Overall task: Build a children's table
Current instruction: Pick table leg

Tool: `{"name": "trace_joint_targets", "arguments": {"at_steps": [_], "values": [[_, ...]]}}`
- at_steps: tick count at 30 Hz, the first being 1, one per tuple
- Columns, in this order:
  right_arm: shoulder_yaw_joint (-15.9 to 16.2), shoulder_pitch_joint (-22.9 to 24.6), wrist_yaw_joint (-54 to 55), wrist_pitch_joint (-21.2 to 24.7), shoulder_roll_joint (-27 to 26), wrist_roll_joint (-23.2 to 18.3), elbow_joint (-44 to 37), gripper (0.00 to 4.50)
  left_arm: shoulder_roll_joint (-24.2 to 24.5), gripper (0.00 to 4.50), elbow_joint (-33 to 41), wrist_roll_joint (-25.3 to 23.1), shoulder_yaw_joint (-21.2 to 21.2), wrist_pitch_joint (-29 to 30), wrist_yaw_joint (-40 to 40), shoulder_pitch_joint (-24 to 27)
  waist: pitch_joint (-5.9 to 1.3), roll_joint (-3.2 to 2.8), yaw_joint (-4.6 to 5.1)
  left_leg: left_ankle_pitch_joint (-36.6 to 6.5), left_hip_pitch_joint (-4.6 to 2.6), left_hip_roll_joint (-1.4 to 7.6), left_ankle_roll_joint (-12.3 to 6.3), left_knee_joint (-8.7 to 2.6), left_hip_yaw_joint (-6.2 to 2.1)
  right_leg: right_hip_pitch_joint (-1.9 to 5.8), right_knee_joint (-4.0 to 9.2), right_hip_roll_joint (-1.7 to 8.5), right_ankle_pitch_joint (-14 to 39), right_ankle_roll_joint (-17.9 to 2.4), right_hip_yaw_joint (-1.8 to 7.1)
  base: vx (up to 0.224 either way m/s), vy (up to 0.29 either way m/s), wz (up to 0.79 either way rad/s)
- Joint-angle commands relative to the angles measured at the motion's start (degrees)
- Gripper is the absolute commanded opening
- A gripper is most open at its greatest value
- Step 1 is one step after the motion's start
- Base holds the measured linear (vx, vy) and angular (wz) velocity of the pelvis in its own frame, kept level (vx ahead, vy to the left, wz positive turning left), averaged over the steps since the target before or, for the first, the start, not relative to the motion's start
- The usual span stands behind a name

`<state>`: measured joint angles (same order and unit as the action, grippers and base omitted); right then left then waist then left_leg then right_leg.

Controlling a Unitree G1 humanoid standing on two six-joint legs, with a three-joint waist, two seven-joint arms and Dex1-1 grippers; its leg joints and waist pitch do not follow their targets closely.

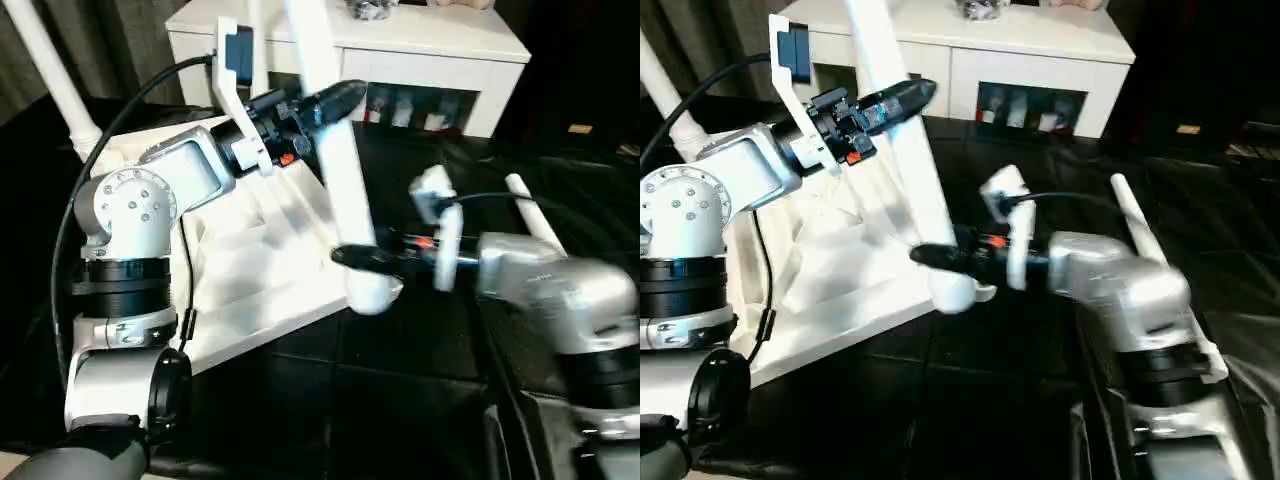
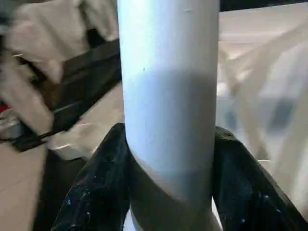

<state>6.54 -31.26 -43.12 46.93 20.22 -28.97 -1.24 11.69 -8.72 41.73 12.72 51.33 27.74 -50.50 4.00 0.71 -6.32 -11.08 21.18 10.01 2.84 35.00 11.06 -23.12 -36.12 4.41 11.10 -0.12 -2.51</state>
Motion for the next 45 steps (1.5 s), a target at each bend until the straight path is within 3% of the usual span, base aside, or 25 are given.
{"name": "trace_joint_targets", "arguments": {"at_steps": [1,4,6,7,8,13,18,21,22,24,27,31,40,41,42,43,45], "values": [[-0.7,-1.2,6.9,-3.6,-1.5,4.1,1.9,1.87,0.0,2.46,0.0,-3.9,-1.2,-3.0,-2.8,0.5,-4.72,-0.78,0.13,-5.1,-0.72,2.50,1.82,-3.77,-1.49,3.22,3.68,3.55,2.6,-13.3,2.32,0.000,0.000,0.00],[1.7,-1.7,14.1,-9.6,-4.4,10.2,3.5,1.86,-1.7,2.78,1.4,-7.0,-2.7,-5.8,-6.3,3.4,-4.86,-0.97,0.18,-5.3,-0.77,2.54,3.31,-3.90,-1.56,3.27,3.47,3.54,1.2,-13.0,2.27,0.000,0.000,0.00],[2.2,-1.8,16.1,-11.2,-5.3,11.7,4.1,1.86,-2.3,2.86,1.5,-8.6,-3.5,-7.3,-7.6,4.2,-4.85,-0.84,0.39,-5.8,-0.74,2.40,3.19,-3.94,-1.42,3.31,3.53,3.35,0.5,-12.9,2.28,0.000,0.000,0.00],[2.5,-2.2,19.0,-13.0,-7.1,13.6,5.6,1.86,-3.6,2.89,1.3,-10.2,-4.4,-9.1,-9.6,5.2,-4.95,-1.19,0.19,-5.9,-0.86,2.40,3.13,-3.86,-1.47,3.29,3.37,3.39,0.2,-12.9,2.28,0.000,0.000,0.00],[3.0,-2.7,22.2,-15.1,-9.3,15.7,7.2,1.86,-6.0,3.03,1.1,-11.4,-4.7,-11.4,-12.1,6.3,-4.77,-1.06,0.48,-6.6,-0.60,2.52,3.23,-4.05,-1.51,3.23,3.60,3.44,0.3,-13.1,2.29,0.000,0.000,0.00],[6.2,-3.8,26.0,-19.1,-12.0,20.7,10.3,1.86,-12.3,3.05,0.2,-9.1,-2.0,-13.0,-15.3,6.8,-4.73,-1.05,0.46,-7.6,-0.67,2.46,3.07,-4.10,-1.56,3.33,3.58,3.33,-0.5,-13.1,2.32,0.000,0.000,0.00],[9.0,-5.1,28.9,-22.7,-12.6,25.9,12.5,1.86,-13.4,3.05,-2.0,-10.7,-1.7,-14.8,-18.6,6.3,-4.64,-1.00,0.88,-8.6,-0.67,2.29,3.12,-4.17,-1.61,3.33,3.80,3.26,0.8,-12.1,2.31,0.000,0.000,0.00],[9.0,-5.2,29.4,-23.6,-13.0,26.7,13.4,1.86,-13.6,3.05,-2.5,-11.2,-0.7,-15.3,-20.4,5.6,-4.61,-1.06,1.17,-9.2,-0.58,2.37,2.90,-4.21,-1.70,3.36,3.72,3.32,1.1,-11.9,2.34,0.000,0.000,0.00],[8.9,-5.2,29.7,-23.9,-13.2,26.8,13.8,1.86,-13.7,2.78,-2.7,-11.4,-0.1,-15.4,-21.1,5.4,-4.61,-0.99,1.28,-9.2,-0.61,2.38,2.75,-4.22,-1.71,3.33,3.77,3.28,1.0,-11.8,2.34,0.000,0.000,0.00],[8.5,-5.4,29.8,-24.3,-13.3,26.8,14.1,1.86,-13.8,2.71,-2.8,-10.9,0.7,-15.4,-21.4,5.2,-4.68,-1.34,1.36,-8.9,-0.69,2.36,2.58,-4.13,-1.67,3.27,3.69,3.24,-0.3,-12.2,2.32,0.000,0.000,0.00],[7.9,-5.7,30.2,-24.8,-13.7,27.1,14.7,1.86,-13.5,2.35,-2.8,-10.7,0.7,-15.1,-21.3,5.1,-4.63,-1.00,1.41,-9.0,-0.68,2.37,2.20,-4.15,-1.61,3.27,3.69,3.21,-0.5,-12.8,2.31,0.000,0.000,0.00],[8.1,-5.5,29.0,-25.1,-13.6,27.5,15.3,1.86,-13.0,2.06,-2.4,-10.4,0.5,-15.2,-21.1,5.7,-4.61,-1.08,1.41,-8.9,-0.71,2.40,2.06,-4.15,-1.61,3.27,3.62,3.20,-0.4,-12.7,2.33,0.000,0.000,0.00],[8.1,-6.7,27.7,-27.4,-13.5,28.2,16.6,1.86,-12.2,1.85,-0.8,-8.8,0.4,-14.1,-18.2,6.4,-4.60,-1.06,1.42,-8.9,-0.70,2.37,1.81,-4.10,-1.56,3.27,3.61,3.23,-0.4,-13.1,2.36,0.000,0.000,0.00],[8.1,-6.8,27.2,-27.8,-13.6,28.0,16.4,2.21,-11.9,1.85,-0.6,-8.6,0.2,-13.8,-17.5,6.4,-4.60,-1.16,1.36,-9.0,-0.76,2.39,1.82,-4.11,-1.54,3.16,3.65,3.30,-0.1,-13.0,2.35,0.000,0.000,0.00],[7.1,-6.6,25.3,-27.1,-14.1,25.6,15.3,2.42,-11.2,1.84,-0.3,-8.3,-0.2,-13.2,-16.3,6.4,-4.56,-1.21,1.42,-9.3,-0.76,2.44,1.96,-4.18,-1.57,3.16,3.63,3.24,0.2,-13.0,2.33,0.000,0.000,0.00],[4.2,-6.2,21.3,-24.1,-14.9,19.7,13.0,2.58,-9.3,1.84,0.5,-7.4,-1.3,-11.3,-12.9,6.5,-4.63,-1.26,1.41,-9.6,-0.79,2.41,1.53,-4.15,-1.57,3.27,3.49,3.28,0.0,-13.2,2.37,0.000,0.000,0.00],[3.4,-6.1,20.0,-23.1,-15.0,18.0,12.3,2.66,-8.7,1.84,0.8,-7.2,-1.8,-10.8,-11.7,6.5,-4.66,-1.32,1.31,-9.7,-0.85,2.50,0.91,-4.22,-1.65,3.28,3.43,3.30,-0.4,-13.3,2.36,0.000,0.000,0.00]]}}
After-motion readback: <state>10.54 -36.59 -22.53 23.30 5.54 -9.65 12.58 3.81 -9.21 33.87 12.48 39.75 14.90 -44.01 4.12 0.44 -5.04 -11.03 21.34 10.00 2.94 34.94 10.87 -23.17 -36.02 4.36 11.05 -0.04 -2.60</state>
